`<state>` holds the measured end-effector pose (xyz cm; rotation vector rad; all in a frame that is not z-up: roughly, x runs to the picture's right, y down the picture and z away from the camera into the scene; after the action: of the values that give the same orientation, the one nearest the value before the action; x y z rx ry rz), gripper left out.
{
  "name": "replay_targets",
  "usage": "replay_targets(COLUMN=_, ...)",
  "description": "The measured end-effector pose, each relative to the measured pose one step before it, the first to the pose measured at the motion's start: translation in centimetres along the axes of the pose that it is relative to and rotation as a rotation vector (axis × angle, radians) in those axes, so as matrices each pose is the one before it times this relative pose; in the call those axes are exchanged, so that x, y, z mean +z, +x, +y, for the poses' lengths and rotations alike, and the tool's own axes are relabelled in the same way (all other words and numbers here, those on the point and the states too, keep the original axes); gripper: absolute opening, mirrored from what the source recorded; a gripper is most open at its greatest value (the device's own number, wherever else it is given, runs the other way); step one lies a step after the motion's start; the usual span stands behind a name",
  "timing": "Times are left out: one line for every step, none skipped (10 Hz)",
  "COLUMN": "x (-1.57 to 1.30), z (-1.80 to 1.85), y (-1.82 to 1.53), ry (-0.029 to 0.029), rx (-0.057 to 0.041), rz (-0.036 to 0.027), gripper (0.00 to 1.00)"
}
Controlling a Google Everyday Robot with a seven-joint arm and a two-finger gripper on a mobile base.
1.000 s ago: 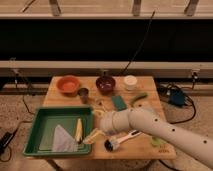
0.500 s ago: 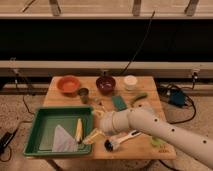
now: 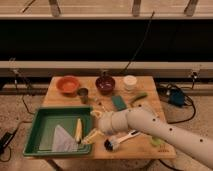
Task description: Place towel in purple bowl
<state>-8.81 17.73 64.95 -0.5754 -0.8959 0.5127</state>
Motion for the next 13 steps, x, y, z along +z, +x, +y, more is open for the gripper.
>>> replay_targets(x=1.020, z=0.237, y=-0.473, ry=-0.01140, rx=-0.00032, rz=-0.00827, gripper=0.80)
replay_targets(x=2.330, z=0.551, y=-1.089, ry=-0.02350, rx=-0.00111, rz=-0.01494, gripper=0.80)
replay_targets(x=2.021, z=0.432, y=-0.854, ry=-0.01981, rx=-0.00196, rz=-0.01173, gripper=0.80)
replay_targets(x=2.232, z=0.431, y=-0.892, ry=-0.02344, rx=-0.00299, rz=-0.01128, gripper=0.80)
replay_targets(x=1.545, z=0.160, y=-0.547, ry=-0.01409, rx=-0.00185, rz=-0.00757, gripper=0.80)
replay_targets(x=2.239, z=0.148, y=-0.529, ry=-0.02022, rx=-0.00523, rz=-0.00429, gripper=0.80)
replay_targets(x=1.548, z=-0.117, y=-0.094, ry=-0.00920, rx=-0.00291, rz=0.00058, gripper=0.80)
replay_targets(x=1.123, z=-0.248, y=0.295, ry=-0.00278, rx=0.00029, rz=0.00376, gripper=0.80)
replay_targets(x=1.240, z=-1.097, y=0.665, ry=0.01185, rx=0.00577, rz=0.00566, gripper=0.80)
replay_targets(x=0.303, z=-0.629, y=0.489, ry=0.01309, rx=0.00541, rz=0.00450, gripper=0.80)
replay_targets(x=0.196, z=-0.530, y=0.527, ry=0.01683, rx=0.00676, rz=0.00450, gripper=0.80)
replay_targets(x=0.228, z=-0.790, y=1.041, ry=0.02827, rx=0.01338, rz=0.00829, gripper=0.80)
replay_targets(x=0.465, z=-0.522, y=0.732, ry=0.02297, rx=0.00902, rz=0.01046, gripper=0.80)
